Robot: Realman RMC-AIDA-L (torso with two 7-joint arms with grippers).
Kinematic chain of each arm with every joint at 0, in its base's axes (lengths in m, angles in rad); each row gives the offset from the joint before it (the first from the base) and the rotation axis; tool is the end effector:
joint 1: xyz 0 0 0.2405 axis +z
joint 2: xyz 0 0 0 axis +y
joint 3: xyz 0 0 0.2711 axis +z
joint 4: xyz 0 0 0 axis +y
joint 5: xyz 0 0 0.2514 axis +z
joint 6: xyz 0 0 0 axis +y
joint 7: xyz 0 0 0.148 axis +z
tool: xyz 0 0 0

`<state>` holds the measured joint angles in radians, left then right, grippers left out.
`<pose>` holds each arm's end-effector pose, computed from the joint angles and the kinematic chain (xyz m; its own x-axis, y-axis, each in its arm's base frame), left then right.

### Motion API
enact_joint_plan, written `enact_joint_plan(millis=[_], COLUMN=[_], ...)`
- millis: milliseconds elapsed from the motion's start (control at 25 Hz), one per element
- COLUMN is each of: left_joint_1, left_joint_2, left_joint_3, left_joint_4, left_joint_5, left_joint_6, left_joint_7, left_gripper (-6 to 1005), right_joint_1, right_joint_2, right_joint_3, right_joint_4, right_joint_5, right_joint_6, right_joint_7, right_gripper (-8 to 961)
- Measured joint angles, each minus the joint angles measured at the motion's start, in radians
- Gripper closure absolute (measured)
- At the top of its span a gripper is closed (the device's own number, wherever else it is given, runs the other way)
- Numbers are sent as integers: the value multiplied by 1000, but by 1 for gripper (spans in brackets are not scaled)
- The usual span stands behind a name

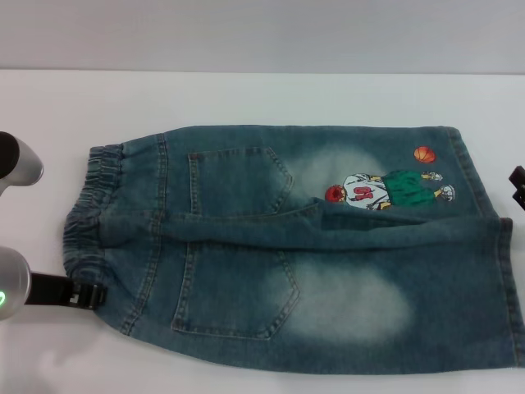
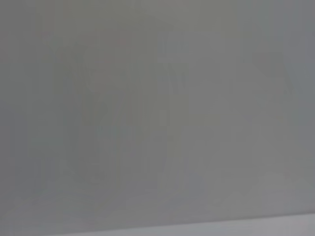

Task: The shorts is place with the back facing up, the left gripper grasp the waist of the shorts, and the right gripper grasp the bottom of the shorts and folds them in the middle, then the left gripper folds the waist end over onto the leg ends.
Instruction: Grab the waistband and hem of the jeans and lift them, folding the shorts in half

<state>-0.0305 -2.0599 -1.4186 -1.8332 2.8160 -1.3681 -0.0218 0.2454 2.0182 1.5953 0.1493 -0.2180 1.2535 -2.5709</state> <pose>-0.2394 0.3041 0.0035 0.4326 0.8878 0.1567 0.7092 -0.2278 -0.6672 0.4218 0.2919 -0.0187 0.5979 -0.0961 -0.7958 -0.7849 -0.2714 -0.5570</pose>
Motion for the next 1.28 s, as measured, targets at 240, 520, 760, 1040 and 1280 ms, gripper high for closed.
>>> enact_joint_plan(millis=[240, 520, 760, 1040, 1280], left_joint_1=[0, -8, -11, -16, -30], left_joint_2=[0, 0, 0, 0, 0], left_joint_3=[0, 10, 9, 10, 4], left_joint_4=[-1, 6, 7, 0, 3], left_joint_5=[0, -1, -1, -1, -1], left_joint_6=[-1, 4, 12, 18, 18], left_joint_7=[0, 0, 0, -1, -1], left_gripper=[655, 710, 764, 793, 801], right_joint_1=[-57, -160, -160, -49, -3], right_joint_2=[-64, -121, -154, -158, -160], right_joint_3=[-82, -68, 25, 173, 353], right_joint_4=[291, 805, 1077, 1241, 1251], right_joint_5=[-128, -585, -1176, -1782, -1792], right_joint_6=[-319, -730, -693, -292, 36], right_joint_7=[271, 769, 1438, 2029, 2049], right_gripper=[293, 294, 294, 295, 296])
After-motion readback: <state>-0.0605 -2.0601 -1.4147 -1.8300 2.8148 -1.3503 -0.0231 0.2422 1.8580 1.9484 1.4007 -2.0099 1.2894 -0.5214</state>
